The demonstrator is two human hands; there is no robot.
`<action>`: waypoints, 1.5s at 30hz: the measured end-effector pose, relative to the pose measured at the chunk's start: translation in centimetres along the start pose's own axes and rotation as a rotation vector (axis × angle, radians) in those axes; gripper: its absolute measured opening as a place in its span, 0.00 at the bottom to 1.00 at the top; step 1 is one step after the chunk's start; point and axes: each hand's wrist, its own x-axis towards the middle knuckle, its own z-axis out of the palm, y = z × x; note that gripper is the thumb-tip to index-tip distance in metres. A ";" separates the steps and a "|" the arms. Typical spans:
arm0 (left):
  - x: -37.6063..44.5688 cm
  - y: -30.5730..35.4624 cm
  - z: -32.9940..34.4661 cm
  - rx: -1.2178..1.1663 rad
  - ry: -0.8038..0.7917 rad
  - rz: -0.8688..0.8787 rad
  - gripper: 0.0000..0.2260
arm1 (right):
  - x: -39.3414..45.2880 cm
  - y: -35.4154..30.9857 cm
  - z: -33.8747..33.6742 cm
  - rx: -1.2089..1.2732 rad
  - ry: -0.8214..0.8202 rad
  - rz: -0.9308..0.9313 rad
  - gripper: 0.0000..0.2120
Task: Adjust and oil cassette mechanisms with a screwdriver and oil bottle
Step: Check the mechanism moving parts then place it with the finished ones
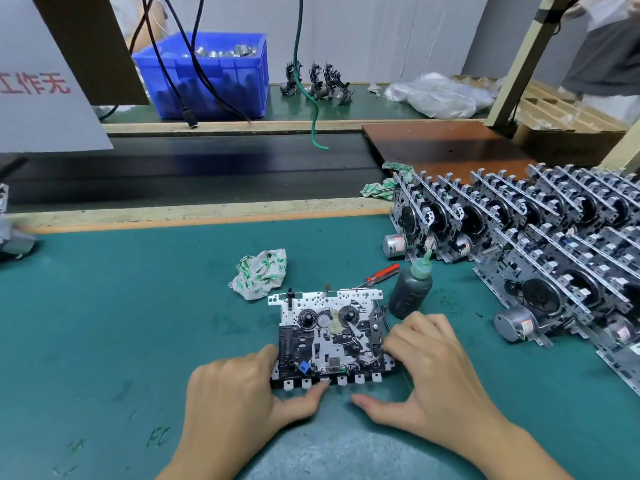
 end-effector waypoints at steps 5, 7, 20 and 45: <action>0.2 -1.1 -0.4 -0.076 -0.045 0.118 0.22 | -0.1 -0.3 0.3 -0.046 0.054 -0.003 0.24; 0.3 -1.6 -0.6 -0.098 -0.067 0.177 0.22 | -0.1 -0.3 0.4 -0.067 0.065 -0.002 0.24; 0.4 -1.2 -0.4 -0.061 -0.026 0.141 0.29 | -0.1 -0.3 0.4 -0.031 0.056 -0.002 0.24; 0.3 -1.5 -0.6 -0.092 -0.025 0.072 0.36 | -0.2 -0.6 -0.4 0.012 0.002 -0.073 0.22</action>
